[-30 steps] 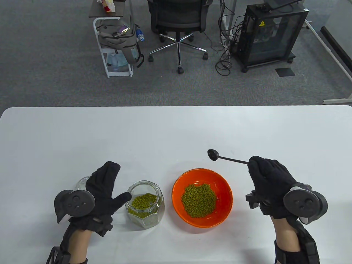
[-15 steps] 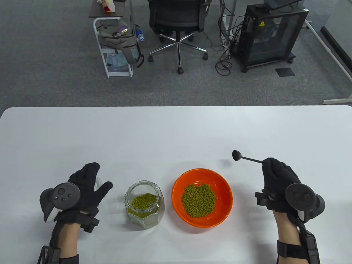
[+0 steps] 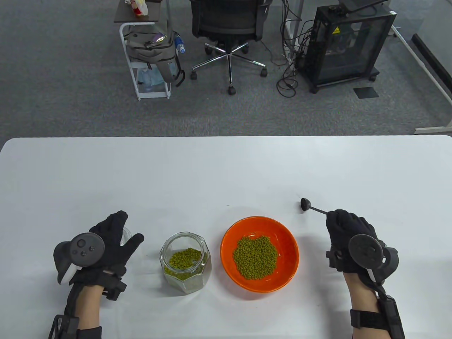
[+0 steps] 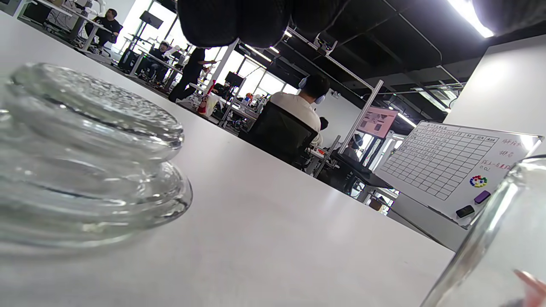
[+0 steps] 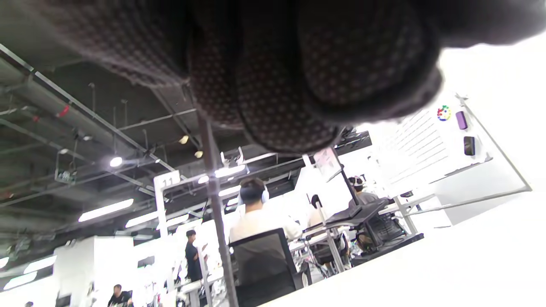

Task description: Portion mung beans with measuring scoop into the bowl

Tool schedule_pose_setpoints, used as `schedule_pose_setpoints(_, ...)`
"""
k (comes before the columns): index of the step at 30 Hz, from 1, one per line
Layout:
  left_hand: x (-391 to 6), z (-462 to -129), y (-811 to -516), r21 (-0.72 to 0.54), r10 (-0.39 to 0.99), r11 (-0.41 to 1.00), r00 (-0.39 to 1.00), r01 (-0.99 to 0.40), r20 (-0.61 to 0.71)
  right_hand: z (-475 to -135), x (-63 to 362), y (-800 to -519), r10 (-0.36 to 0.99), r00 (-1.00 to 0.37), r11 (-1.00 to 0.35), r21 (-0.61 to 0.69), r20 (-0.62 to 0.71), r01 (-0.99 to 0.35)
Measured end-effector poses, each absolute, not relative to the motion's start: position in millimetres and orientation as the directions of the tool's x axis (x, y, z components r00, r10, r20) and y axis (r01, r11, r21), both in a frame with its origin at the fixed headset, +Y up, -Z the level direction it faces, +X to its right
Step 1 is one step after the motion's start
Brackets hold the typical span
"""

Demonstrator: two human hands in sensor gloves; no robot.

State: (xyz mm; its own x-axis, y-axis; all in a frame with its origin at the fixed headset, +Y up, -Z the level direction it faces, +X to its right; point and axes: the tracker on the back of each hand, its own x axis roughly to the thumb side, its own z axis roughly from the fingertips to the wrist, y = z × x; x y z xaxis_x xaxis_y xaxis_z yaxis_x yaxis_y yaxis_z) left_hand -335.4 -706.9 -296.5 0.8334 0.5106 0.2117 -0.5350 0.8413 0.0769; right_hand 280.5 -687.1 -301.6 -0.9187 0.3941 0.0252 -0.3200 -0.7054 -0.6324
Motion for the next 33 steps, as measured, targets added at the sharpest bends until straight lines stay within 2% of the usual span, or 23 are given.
schedule_pose_setpoints(3,-335.8,-296.1,-706.3,0.082,0.513,0.839,0.832,-0.538,0.212,-304.1,279.1,-687.6,0.379,-0.925,-0.762,-0.568,-0.003,-0.310)
schedule_pose_setpoints(7,-335.8,-296.1,-706.3,0.078,0.514,0.839,0.832,-0.538,0.211,-310.1,274.9,-692.5,0.348,-0.936,-0.875,-0.378,-0.059,-0.302)
schedule_pose_setpoints(9,-335.7,-295.8,-706.2,0.075,0.515,0.839,0.832,-0.538,0.208,-313.7,272.2,-696.5,0.328,-0.943,-0.900,-0.323,-0.063,-0.291)
schedule_pose_setpoints(10,-335.6,-295.6,-706.1,0.073,0.518,0.838,0.830,-0.542,0.207,-316.1,270.5,-701.2,0.314,-0.944,-0.927,-0.250,-0.101,-0.281)
schedule_pose_setpoints(14,-335.5,-295.2,-706.2,0.071,0.521,0.837,0.829,-0.543,0.203,-322.5,268.3,-714.5,0.291,-0.944,-0.955,-0.105,-0.152,-0.278)
schedule_pose_setpoints(16,-335.0,-295.2,-706.3,0.067,0.521,0.837,0.829,-0.543,0.201,-324.2,269.4,-720.1,0.282,-0.934,-0.958,-0.018,-0.218,-0.285)
schedule_pose_setpoints(29,-330.4,-298.1,-711.5,0.021,0.538,0.833,0.818,-0.553,0.202,-331.2,255.9,-748.1,0.127,-0.967,-0.942,0.277,-0.223,-0.187)
schedule_pose_setpoints(33,-330.0,-298.5,-712.0,0.017,0.535,0.836,0.821,-0.548,0.201,-331.2,255.5,-748.0,0.108,-0.963,-0.947,0.268,-0.247,-0.175)
